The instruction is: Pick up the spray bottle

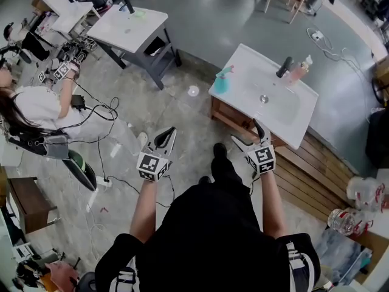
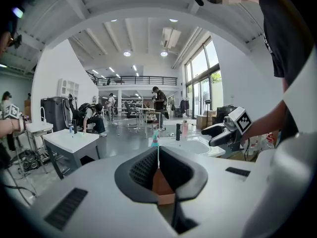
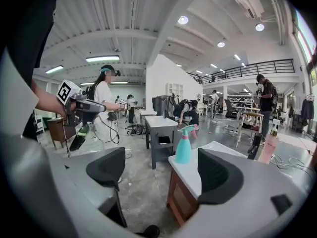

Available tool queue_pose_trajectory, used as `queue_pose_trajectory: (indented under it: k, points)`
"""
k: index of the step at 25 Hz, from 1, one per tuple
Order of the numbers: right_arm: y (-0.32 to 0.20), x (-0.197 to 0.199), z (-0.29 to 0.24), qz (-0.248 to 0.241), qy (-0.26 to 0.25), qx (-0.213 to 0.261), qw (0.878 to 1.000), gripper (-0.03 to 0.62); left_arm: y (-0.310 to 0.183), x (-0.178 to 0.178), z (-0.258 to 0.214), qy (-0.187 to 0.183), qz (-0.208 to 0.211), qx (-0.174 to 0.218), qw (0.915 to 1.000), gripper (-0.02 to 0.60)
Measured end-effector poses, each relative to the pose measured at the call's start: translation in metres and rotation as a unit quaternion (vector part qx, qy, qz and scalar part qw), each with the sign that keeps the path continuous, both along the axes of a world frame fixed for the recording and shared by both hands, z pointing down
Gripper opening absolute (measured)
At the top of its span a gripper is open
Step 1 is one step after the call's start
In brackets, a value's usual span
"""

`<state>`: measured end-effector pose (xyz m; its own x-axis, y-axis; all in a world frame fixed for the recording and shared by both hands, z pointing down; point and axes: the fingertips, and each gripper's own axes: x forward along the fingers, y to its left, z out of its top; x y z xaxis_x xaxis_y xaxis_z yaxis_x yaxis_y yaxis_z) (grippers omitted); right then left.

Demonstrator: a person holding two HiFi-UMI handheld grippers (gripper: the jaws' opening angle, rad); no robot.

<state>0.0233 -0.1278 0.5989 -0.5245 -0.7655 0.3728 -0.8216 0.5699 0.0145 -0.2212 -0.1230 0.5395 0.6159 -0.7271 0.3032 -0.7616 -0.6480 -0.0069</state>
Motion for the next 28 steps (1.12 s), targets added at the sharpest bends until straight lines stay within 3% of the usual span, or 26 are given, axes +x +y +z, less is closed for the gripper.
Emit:
queue_pose_trajectory:
  k: [7, 9, 28]
  points:
    - [-0.056, 0.004, 0.001, -0.025, 0.0, 0.0, 1.0, 0.47, -0.041, 0.003, 0.003, 0.001, -0.028, -0.005, 0.9996, 0.028]
    - [-0.068, 0.009, 0.002, -0.032, -0.001, -0.003, 0.999, 0.434, -0.049, 0.007, 0.004, 0.0, -0.034, -0.006, 0.9994, 0.028]
    - [-0.177, 0.052, 0.024, -0.087, 0.008, -0.011, 0.996, 0.43, -0.145, 0.059, 0.006, -0.016, -0.074, -0.003, 0.9971, 0.028]
